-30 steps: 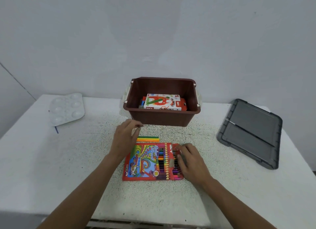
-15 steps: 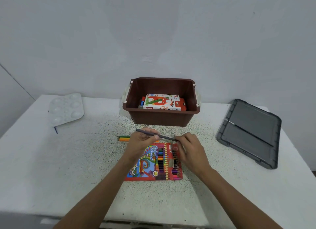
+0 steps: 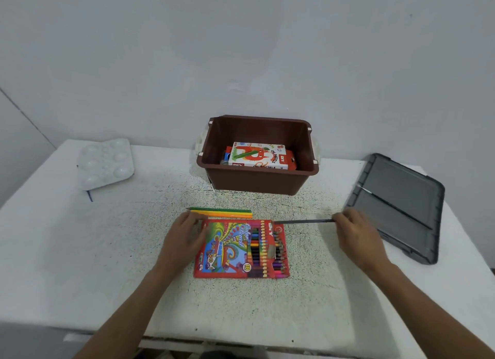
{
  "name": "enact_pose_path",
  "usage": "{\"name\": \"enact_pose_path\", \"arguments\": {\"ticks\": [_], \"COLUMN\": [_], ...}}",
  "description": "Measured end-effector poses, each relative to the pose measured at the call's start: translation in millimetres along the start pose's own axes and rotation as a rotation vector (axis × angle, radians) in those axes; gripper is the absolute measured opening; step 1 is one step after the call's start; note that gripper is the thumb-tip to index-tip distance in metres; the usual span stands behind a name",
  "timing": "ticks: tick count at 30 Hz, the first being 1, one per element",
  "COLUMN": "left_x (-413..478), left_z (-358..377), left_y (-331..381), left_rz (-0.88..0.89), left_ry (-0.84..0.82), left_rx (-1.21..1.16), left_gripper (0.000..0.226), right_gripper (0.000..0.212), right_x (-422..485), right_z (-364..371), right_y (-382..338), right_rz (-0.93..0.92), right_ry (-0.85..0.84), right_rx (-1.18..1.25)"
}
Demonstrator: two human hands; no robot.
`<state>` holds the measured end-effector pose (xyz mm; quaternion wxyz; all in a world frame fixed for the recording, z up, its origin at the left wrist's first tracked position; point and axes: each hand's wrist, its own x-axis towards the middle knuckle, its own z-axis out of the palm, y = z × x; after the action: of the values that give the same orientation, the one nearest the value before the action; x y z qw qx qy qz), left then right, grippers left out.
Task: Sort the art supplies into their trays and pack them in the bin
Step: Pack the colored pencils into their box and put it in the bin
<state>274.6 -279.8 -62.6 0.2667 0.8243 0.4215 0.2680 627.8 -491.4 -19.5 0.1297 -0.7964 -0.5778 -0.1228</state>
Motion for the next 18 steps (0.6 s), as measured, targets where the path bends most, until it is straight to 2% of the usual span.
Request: {"name": "enact_pose_path", "arguments": {"ticks": [4,8,18], "left_x": [-7.2,-5.8,-6.5], "left_z": [5.0,5.8,7.2], "left_y": [-10.5,-11.2,-16.1], "left_rz": [0.063,0.132,0.156], "left_ry": [0.031,0.034,0.052], "left_rx": [0.073,0.136,0.137], "left_gripper": [0.030,0.037,0.033], "right_gripper": [0.032,0.032,0.037], "right_x": [-3.7,-0.3,6.8], "right_z": [-1.5,5.3,26.4], "right_y": [19.5,8.5,-77.2], "right_rz": [-0.056,-0.102,-0.176], "right_ry": [-0.048,-0.087,-0.134], "right_rx": [-0.071,-0.047,0.234]}}
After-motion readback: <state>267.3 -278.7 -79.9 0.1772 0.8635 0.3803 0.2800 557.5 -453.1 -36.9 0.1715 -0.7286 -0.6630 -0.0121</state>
